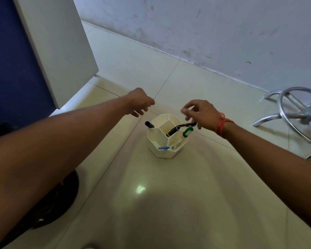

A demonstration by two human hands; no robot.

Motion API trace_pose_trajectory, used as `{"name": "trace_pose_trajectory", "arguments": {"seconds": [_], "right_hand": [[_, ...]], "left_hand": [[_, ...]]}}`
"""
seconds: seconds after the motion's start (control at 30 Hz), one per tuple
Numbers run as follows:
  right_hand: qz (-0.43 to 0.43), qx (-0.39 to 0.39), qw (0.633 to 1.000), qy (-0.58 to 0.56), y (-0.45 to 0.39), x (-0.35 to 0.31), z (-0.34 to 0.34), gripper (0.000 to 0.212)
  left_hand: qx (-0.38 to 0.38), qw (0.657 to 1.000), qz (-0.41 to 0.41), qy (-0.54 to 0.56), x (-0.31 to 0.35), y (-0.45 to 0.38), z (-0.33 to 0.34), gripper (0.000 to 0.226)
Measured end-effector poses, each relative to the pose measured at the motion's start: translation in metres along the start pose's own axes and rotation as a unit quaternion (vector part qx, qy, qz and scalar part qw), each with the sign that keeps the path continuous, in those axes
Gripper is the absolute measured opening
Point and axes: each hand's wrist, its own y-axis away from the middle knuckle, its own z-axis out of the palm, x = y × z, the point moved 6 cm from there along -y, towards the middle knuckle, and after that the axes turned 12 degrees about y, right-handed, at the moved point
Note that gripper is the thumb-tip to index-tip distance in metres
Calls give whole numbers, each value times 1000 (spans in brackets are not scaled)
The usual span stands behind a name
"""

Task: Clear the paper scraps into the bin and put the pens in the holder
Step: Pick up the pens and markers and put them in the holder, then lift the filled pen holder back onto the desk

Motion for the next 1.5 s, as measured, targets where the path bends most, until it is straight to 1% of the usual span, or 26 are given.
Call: {"name": "trace_pose_trajectory", "arguments": {"seconds": [0.07, 0.1, 0.13, 0.17, 0.2, 0.27, 0.33, 0.4, 0.47, 0.6, 0.63, 0.73, 0.8, 0.9, 1.03, 1.07, 1.13, 1.2, 1.23, 1.3, 1.43, 1.5], "right_hand": [[8, 128, 987, -94, 13, 18, -9, 10], [-8, 185, 978, -97, 25, 26, -11, 9], [-32, 224, 971, -79, 40, 32, -8, 7], [-60, 243, 966, -56, 57, 36, -1, 9], [-88, 249, 964, -38, 74, 39, 9, 16], [-134, 230, 964, 1, 103, 37, 34, 37], [-153, 166, 971, 75, 112, 33, 63, 58], [-139, 108, 975, 135, 105, 33, 86, 65], [-106, 89, 979, 150, 95, 30, 98, 62], [-49, 109, 990, 78, 80, 21, 103, 39], [-44, 113, 991, 59, 77, 18, 102, 36], [-68, 146, 987, 0, 70, 6, 85, 33], [-55, 170, 983, -31, 71, -6, 61, 29], [-36, 208, 977, -40, 75, -27, 8, 29], [-21, 221, 974, -46, 92, -72, -84, 28], [-19, 223, 974, -48, 100, -90, -118, 27], [-29, 225, 973, -46, 110, -117, -159, 28], [-28, 217, 975, -42, 121, -163, -219, 30], [-23, 226, 973, -38, 126, -177, -240, 32], [-36, 227, 973, -29, 133, -237, -303, 34], [-72, 239, 968, -27, 143, -380, -426, 33], [-89, 235, 967, -32, 147, -454, -469, 36]], "left_hand": [[34, 998, 19, 39, 1, -3, -10, 36], [58, 996, 28, 59, 1, -5, -16, 35], [86, 993, 37, 71, 2, -8, -23, 33], [113, 989, 46, 78, 1, -11, -28, 31], [139, 985, 55, 83, 1, -13, -33, 29], [180, 976, 68, 97, 0, -18, -39, 28], [202, 969, 81, 119, 2, -21, -41, 26], [202, 965, 98, 138, 9, -21, -37, 19], [189, 963, 117, 153, 19, -22, -31, 19], [170, 961, 154, 157, 33, -22, -22, 25], [167, 960, 162, 157, 34, -21, -20, 27], [180, 953, 175, 168, 37, -9, -13, 34], [210, 944, 165, 195, 33, 10, -10, 35], [234, 932, 150, 233, 37, 48, -6, 33], [260, 899, 138, 325, 99, 103, -36, 30], [257, 893, 137, 343, 131, 121, -50, 31], [260, 883, 147, 362, 165, 146, -70, 32], [268, 876, 153, 371, 220, 190, -110, 33], [264, 875, 165, 371, 240, 207, -121, 32], [264, 872, 194, 362, 300, 254, -169, 29], [293, 854, 244, 355, 412, 351, -285, 26], [319, 841, 249, 359, 450, 394, -346, 26]]}}
